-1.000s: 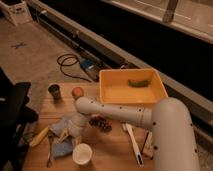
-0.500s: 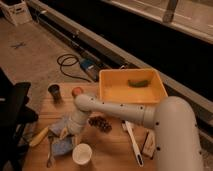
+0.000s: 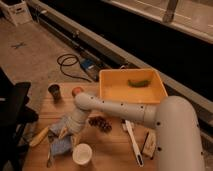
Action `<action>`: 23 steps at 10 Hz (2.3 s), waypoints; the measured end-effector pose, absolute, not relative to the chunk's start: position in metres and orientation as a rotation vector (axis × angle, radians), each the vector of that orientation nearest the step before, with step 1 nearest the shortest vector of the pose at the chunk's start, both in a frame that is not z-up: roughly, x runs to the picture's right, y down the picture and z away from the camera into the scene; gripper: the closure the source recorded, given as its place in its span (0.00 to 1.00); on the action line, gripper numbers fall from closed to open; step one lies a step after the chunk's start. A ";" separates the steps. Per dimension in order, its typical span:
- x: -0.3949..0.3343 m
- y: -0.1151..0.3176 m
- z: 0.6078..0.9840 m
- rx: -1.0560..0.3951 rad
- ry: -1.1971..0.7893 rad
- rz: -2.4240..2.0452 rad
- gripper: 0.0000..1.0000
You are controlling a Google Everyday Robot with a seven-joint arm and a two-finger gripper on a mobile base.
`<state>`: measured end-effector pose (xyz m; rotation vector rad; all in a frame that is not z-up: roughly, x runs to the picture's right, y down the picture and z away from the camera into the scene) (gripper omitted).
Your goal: Place sponge in paper cup
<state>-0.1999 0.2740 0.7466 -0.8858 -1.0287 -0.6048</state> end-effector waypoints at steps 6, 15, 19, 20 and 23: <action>-0.190 0.209 0.710 -0.807 -0.941 -0.665 1.00; -0.139 0.214 0.636 -0.695 -0.992 -0.688 1.00; -0.113 0.237 0.624 -0.726 -0.972 -0.619 1.00; -0.102 0.241 0.623 -0.732 -0.966 -0.589 1.00; -0.077 0.255 0.623 -0.751 -0.956 -0.507 1.00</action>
